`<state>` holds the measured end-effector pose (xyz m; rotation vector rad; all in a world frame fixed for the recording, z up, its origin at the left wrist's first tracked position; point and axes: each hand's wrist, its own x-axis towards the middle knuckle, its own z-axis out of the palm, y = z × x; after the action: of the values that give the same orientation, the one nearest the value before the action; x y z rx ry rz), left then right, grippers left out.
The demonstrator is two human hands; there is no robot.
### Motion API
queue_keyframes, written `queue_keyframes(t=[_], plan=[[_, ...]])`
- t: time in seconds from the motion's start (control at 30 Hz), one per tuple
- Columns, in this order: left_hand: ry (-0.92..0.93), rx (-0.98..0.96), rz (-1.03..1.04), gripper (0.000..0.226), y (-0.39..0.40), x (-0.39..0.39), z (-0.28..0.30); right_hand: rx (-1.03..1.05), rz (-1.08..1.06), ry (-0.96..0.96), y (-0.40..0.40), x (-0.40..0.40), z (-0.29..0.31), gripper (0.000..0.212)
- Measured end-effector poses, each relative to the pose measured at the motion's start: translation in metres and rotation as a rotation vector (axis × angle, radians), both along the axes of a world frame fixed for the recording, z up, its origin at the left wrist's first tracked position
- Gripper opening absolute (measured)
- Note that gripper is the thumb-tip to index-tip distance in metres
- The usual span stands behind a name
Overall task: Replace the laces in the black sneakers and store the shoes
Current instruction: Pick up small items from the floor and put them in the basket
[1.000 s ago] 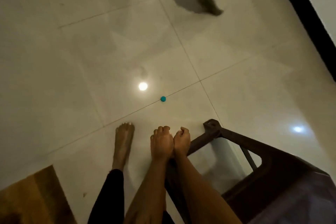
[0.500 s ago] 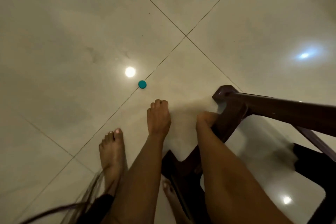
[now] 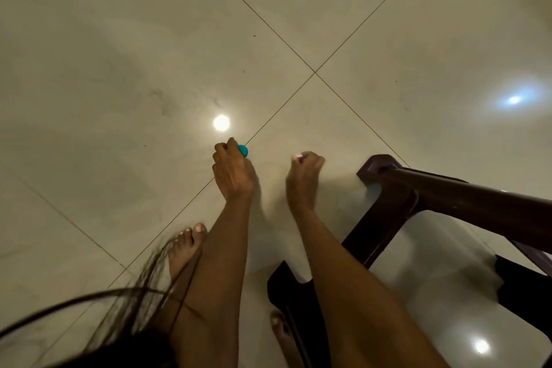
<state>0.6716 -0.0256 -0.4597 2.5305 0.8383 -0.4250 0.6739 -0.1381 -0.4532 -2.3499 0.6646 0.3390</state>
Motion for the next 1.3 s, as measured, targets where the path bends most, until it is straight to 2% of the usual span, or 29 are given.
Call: queue_keyframes(t=[0.1, 0.23, 0.37, 0.43, 0.53, 0.7, 0.73, 0.87, 1.03, 1.3], plan=[[0.000, -0.015, -0.022, 0.035, 0.005, 0.007, -0.007, 0.108, 0.041, -0.015, 0.037, 0.015, -0.004, 0.025], [0.059, -0.007, -0.039, 0.030, 0.017, 0.013, -0.014, 0.148, 0.073, 0.008, 0.055, 0.018, -0.005, 0.026], [-0.019, -0.055, -0.032, 0.033, 0.019, 0.015, 0.005, 0.171, 0.032, 0.012, 0.055, 0.021, 0.002, 0.023], [-0.040, -0.135, 0.048, 0.033, 0.021, 0.008, 0.027, 0.253, -0.005, 0.028, 0.055, 0.016, 0.014, 0.023], [-0.055, -0.272, 0.192, 0.033, 0.025, -0.009, 0.073, 0.496, -0.109, 0.116, 0.062, 0.008, 0.052, 0.023], [-0.139, -0.368, 0.390, 0.032, 0.032, -0.054, 0.178, 0.778, -0.138, 0.296, 0.085, -0.008, 0.157, 0.023], [-0.150, -0.368, 0.433, 0.032, 0.036, -0.067, 0.204, 0.771, -0.056, 0.329, 0.092, -0.015, 0.182, 0.020], [-0.155, -0.323, 0.598, 0.031, 0.041, -0.117, 0.293, 0.652, 0.172, 0.409, 0.116, -0.057, 0.266, 0.043], [-0.241, -0.349, 0.944, 0.026, 0.046, -0.188, 0.365, 0.535, 0.324, 0.379, 0.124, -0.137, 0.347, 0.026], [-0.151, -0.203, 1.165, 0.037, 0.039, -0.339, 0.452, 0.505, 0.593, 0.423, 0.142, -0.288, 0.443, 0.026]])
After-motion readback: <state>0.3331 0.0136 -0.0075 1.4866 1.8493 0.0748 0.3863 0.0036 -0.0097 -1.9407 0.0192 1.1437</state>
